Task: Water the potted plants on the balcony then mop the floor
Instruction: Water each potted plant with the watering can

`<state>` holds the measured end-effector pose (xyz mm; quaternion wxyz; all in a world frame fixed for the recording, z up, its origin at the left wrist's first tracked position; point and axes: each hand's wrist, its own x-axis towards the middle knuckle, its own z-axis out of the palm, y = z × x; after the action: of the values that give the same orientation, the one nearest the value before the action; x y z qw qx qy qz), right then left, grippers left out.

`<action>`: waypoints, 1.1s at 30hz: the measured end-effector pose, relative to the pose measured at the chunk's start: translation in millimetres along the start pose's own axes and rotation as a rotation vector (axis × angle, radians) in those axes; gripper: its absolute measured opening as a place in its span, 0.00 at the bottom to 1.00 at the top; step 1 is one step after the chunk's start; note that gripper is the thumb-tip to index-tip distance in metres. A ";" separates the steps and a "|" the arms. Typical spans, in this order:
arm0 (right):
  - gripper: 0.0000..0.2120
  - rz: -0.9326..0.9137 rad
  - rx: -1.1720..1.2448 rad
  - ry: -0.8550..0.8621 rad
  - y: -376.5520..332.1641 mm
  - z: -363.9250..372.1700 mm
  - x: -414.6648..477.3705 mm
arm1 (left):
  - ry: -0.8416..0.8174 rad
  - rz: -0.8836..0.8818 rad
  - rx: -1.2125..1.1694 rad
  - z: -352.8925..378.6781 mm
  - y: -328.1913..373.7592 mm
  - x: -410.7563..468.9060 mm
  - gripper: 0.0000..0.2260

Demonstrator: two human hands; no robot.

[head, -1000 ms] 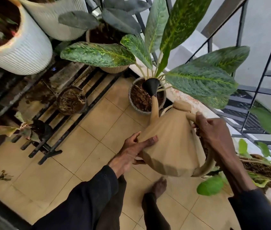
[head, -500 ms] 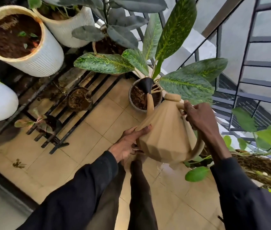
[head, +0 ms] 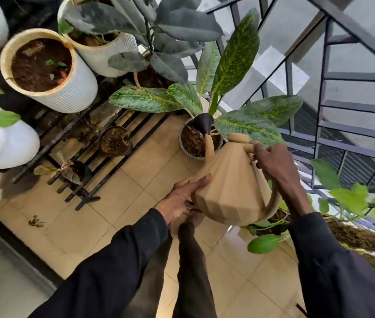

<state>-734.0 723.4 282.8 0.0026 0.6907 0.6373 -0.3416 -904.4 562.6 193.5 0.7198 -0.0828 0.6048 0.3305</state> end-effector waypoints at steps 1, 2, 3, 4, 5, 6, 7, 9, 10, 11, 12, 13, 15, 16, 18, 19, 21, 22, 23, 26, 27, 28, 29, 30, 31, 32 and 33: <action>0.31 -0.007 0.000 0.001 0.8 -0.4 1.6 | -0.002 0.004 0.002 0.9 0.8 -0.5 0.57; 0.31 -0.012 0.001 0.003 1.2 -0.9 3.3 | 0.001 0.008 0.004 1.9 1.8 -0.7 0.56; 0.31 -0.012 0.000 0.002 1.5 -1.3 5.4 | 0.005 0.010 0.004 3.0 2.6 -0.3 0.56; 0.31 -0.010 -0.001 0.000 1.9 -1.8 7.4 | 0.011 0.007 -0.001 4.2 3.3 -0.3 0.56; 0.31 -0.007 -0.002 -0.003 2.3 -1.9 9.0 | 0.015 0.004 -0.007 5.4 4.0 0.0 0.56; 0.31 -0.006 0.000 -0.008 2.5 -2.3 10.5 | 0.020 0.002 -0.014 6.3 4.7 -0.1 0.57; 0.31 -0.006 0.001 -0.013 2.4 -2.3 11.3 | 0.021 0.001 -0.019 7.0 5.3 -0.3 0.57; 0.31 0.003 -0.002 -0.016 2.0 -3.3 12.2 | 0.022 0.003 -0.022 7.9 6.4 -1.2 0.57; 0.31 0.009 -0.003 -0.018 1.7 -3.6 12.3 | 0.024 0.005 -0.024 7.7 6.7 -1.4 0.56; 0.31 0.012 -0.003 -0.020 1.2 -4.0 12.4 | 0.024 0.007 -0.027 7.6 7.3 -2.2 0.56; 0.30 0.012 -0.002 -0.023 0.6 -4.2 12.5 | 0.022 0.008 -0.027 7.2 7.7 -2.3 0.56; 0.30 0.009 -0.003 -0.025 -0.1 -4.2 12.7 | 0.021 0.009 -0.027 6.9 8.1 -2.5 0.56; 0.30 0.002 -0.002 -0.024 -0.7 -4.1 13.2 | 0.019 0.008 -0.028 6.4 9.1 -3.4 0.56; 0.30 0.001 -0.003 -0.025 -0.9 -3.8 13.6 | 0.014 0.010 -0.027 6.2 9.9 -4.5 0.56; 0.31 -0.002 -0.003 -0.027 -1.6 -3.1 14.9 | 0.014 0.014 -0.026 5.6 12.0 -6.9 0.56; 0.31 -0.002 0.003 -0.030 -2.1 -2.5 15.6 | 0.015 0.014 -0.027 5.1 12.8 -7.6 0.56; 0.32 0.000 0.023 -0.040 -3.1 -1.8 16.9 | 0.010 0.011 -0.028 4.6 13.9 -8.0 0.56; 0.32 0.001 0.028 -0.046 -3.5 -1.5 17.5 | 0.012 0.009 -0.030 4.1 14.6 -9.2 0.55; 0.32 0.003 0.030 -0.052 -4.1 -1.3 18.1 | 0.015 0.006 -0.032 3.4 14.8 -8.8 0.54; 0.31 0.002 0.035 -0.069 -7.3 -1.3 18.5 | 0.004 -0.003 -0.042 3.0 16.1 -10.6 0.51; 0.30 -0.002 0.037 -0.075 -8.9 -1.3 18.3 | 0.000 -0.006 -0.045 2.8 16.3 -10.7 0.51; 0.30 -0.008 0.038 -0.080 -10.7 -1.4 17.3 | -0.009 -0.006 -0.044 2.4 15.7 -10.5 0.52; 0.30 -0.013 0.037 -0.083 -12.1 -1.3 16.8 | -0.012 -0.006 -0.044 1.7 14.9 -10.0 0.52; 0.30 -0.015 0.039 -0.085 -13.0 -1.4 16.6 | -0.013 -0.008 -0.051 0.9 14.0 -8.8 0.53; 0.29 -0.011 0.039 -0.084 -13.8 -1.3 16.5 | -0.008 -0.009 -0.055 -0.3 13.7 -8.4 0.54; 0.29 -0.005 0.041 -0.082 -14.2 -1.4 16.6 | -0.006 -0.012 -0.049 -0.4 14.6 -9.8 0.53; 0.29 0.001 0.042 -0.081 -14.8 -1.2 16.7 | -0.009 -0.013 -0.041 -0.7 15.4 -10.6 0.50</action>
<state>-747.2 741.4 282.2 0.0141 0.6765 0.6292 -0.3824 -914.4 570.0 207.5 0.7226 -0.0998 0.5943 0.3386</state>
